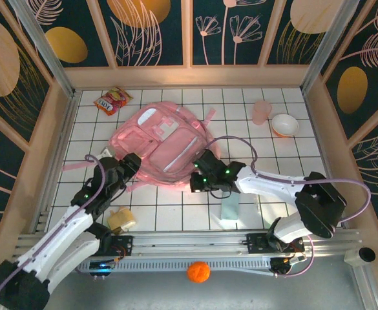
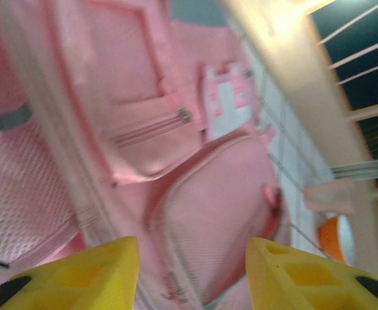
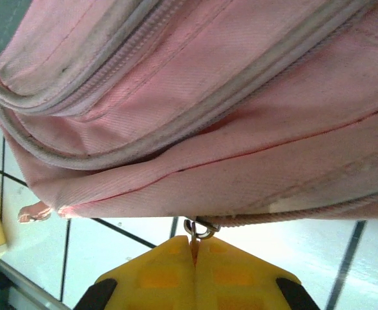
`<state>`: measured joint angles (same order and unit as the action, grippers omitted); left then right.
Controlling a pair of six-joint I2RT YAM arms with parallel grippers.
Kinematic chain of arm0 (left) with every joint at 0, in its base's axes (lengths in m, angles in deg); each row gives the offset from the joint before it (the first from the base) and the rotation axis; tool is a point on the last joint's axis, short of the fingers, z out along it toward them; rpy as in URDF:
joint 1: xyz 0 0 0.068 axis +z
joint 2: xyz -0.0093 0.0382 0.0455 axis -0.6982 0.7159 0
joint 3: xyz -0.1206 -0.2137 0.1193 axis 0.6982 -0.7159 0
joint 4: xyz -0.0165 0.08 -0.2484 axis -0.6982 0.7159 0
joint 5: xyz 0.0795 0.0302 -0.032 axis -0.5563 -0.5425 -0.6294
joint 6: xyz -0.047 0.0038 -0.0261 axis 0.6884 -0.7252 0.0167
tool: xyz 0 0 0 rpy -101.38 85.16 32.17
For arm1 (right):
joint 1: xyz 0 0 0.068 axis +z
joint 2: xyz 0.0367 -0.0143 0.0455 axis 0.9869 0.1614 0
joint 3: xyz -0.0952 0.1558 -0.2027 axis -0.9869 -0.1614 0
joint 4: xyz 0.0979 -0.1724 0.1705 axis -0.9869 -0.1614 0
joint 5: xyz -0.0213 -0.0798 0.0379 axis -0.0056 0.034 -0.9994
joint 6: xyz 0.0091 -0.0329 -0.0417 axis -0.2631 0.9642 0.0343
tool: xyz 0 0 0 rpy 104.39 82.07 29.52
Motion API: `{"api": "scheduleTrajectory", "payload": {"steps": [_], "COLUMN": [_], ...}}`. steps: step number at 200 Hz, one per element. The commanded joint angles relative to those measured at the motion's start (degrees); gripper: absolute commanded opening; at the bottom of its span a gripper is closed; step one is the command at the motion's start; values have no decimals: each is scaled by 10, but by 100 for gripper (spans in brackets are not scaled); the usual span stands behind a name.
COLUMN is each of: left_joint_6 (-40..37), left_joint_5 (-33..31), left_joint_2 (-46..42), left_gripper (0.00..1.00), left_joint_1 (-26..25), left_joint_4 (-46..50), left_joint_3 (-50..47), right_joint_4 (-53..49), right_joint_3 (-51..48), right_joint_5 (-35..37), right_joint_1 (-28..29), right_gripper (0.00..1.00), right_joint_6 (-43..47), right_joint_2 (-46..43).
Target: Pack the student bag
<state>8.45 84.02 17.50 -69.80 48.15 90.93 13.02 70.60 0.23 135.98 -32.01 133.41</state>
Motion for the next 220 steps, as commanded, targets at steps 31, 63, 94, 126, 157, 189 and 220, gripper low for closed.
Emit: {"api": "scheduleTrajectory", "payload": {"steps": [31,63,94,126,157,189,220], "left_joint_6": [27,-5,-43,-78,-36,62,130], "left_joint_5": [41,42,63,69,84,133,115], "left_joint_2": [138,197,280,336,351,296,213], "left_gripper": [41,41,44,46,50,50,51], "left_joint_1": [12,33,66,76,76,77,76], "left_joint_4": [-48,-101,-137,-126,8,86,169], "left_joint_3": [19,33,69,152,240,215,193], "right_joint_4": [52,72,94,141,149,153,155], "right_joint_3": [24,37,62,83,110,138,160], "right_joint_5": [-36,-49,-54,-56,-59,-63,-68], "right_joint_1": [39,58,64,62,58,52,49], "right_gripper": [0,0,0,0,0,0,0], "right_joint_6": [-41,-49,-51,-70,-79,-87,-90], "right_joint_2": [25,48,76,100,133,162,181]}}
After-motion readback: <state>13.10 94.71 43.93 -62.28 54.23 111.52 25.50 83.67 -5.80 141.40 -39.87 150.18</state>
